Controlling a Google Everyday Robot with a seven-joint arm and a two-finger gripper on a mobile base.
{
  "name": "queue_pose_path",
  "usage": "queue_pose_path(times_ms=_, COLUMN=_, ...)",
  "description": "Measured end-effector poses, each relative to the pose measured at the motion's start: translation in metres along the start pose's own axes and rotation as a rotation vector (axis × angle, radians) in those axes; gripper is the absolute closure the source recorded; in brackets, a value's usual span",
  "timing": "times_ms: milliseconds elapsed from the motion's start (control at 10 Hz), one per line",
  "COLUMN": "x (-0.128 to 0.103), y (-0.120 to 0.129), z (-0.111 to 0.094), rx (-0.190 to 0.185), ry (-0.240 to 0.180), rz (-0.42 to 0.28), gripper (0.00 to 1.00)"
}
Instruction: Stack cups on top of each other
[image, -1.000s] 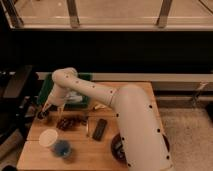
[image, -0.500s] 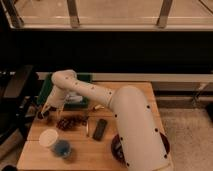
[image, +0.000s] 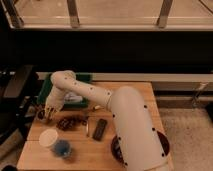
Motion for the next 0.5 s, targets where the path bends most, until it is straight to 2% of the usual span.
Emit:
queue_pose_path(times_ms=100, x=0.0, y=0.0, z=0.001, rx=0.001, ry=-0.003, rz=-0.002, gripper=0.98)
queue_pose_path(times_ms=300, x=-0.001, y=-0.003, z=-0.003, rx=0.004, ry=0.004, rz=-0.006, gripper=1.0)
queue_pose_path(times_ms=500, x=-0.007, y=-0.014, z=-0.024, rx=-0.026, ry=0.013, rz=-0.009, gripper=1.0)
